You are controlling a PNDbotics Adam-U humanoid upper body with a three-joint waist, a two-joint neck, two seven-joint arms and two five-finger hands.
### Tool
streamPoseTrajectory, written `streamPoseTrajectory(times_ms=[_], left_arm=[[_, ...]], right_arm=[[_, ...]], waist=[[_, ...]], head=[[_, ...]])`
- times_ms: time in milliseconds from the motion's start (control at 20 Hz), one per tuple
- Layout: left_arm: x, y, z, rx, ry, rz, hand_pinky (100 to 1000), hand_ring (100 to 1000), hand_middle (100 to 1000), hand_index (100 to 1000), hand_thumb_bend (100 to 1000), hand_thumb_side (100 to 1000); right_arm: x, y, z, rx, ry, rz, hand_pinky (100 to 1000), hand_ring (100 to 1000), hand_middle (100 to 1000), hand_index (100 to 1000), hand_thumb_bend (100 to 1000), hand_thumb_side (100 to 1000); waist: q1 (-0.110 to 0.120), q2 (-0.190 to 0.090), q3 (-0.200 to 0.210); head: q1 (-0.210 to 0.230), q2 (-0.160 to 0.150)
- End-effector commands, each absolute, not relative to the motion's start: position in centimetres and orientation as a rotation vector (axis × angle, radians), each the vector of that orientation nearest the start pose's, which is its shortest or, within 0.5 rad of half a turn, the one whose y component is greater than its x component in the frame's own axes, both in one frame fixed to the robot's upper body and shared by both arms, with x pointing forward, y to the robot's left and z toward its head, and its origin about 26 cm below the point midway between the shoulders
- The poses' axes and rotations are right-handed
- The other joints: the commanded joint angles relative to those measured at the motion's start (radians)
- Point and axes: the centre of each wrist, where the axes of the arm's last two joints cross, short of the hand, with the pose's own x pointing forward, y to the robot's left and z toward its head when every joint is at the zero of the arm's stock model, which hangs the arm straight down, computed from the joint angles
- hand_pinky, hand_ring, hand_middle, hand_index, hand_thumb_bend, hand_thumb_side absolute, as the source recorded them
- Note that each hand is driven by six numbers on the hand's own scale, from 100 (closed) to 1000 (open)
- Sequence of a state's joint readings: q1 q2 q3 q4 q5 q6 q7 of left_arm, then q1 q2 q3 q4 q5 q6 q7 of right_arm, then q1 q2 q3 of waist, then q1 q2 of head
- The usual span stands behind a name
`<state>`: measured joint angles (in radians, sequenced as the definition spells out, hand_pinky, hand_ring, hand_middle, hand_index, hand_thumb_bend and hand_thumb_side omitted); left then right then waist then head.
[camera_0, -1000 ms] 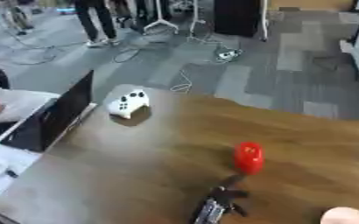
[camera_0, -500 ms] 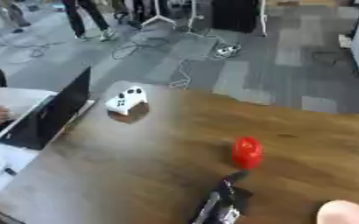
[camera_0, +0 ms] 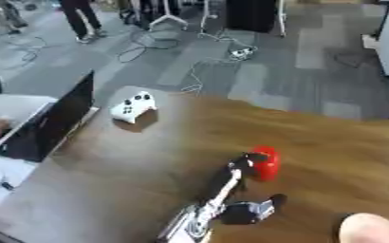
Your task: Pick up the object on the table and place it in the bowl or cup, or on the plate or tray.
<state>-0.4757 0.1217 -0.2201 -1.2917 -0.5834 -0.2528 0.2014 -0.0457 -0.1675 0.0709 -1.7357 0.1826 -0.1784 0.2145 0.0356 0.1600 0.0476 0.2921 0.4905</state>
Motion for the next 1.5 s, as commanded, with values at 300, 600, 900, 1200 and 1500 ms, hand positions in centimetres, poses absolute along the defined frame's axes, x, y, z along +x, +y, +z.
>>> streamPoseTrajectory(times_ms=[300, 600, 900, 1200, 1500], left_arm=[[40.1, 16.9, 5.2, 0.264, -2.144, -0.573, 432, 691, 847, 926, 477, 774], [42.0, 18.0, 7.3, 0.294, -2.191, -0.602, 405, 675, 840, 914, 522, 689], [43.6, 20.3, 11.8, 0.484, -2.22, -0.75, 289, 531, 727, 831, 565, 649], [44.0, 21.1, 13.3, 0.456, -2.237, -0.731, 259, 500, 679, 820, 580, 633], [44.2, 21.0, 14.1, 0.483, -2.243, -0.76, 276, 516, 682, 821, 614, 620]], right_arm=[[28.5, -25.0, 5.3, -0.052, -1.899, 0.616, 594, 711, 590, 984, 100, 936], [28.3, -24.9, 5.0, -0.05, -1.895, 0.626, 594, 711, 590, 983, 100, 958], [28.1, -25.0, 4.7, -0.054, -1.883, 0.631, 594, 711, 590, 983, 100, 959], [28.0, -25.1, 4.4, -0.054, -1.875, 0.635, 594, 712, 594, 988, 100, 958], [27.9, -25.1, 4.4, -0.05, -1.875, 0.638, 594, 712, 594, 987, 100, 959]], waist=[[-0.008, -0.003, -0.009], [-0.014, -0.001, -0.015], [-0.013, -0.008, -0.015], [-0.012, -0.014, -0.01], [-0.011, -0.017, -0.014]], head=[[0.015, -0.001], [0.016, 0.002], [0.009, 0.009], [0.006, 0.011], [0.006, 0.008]])
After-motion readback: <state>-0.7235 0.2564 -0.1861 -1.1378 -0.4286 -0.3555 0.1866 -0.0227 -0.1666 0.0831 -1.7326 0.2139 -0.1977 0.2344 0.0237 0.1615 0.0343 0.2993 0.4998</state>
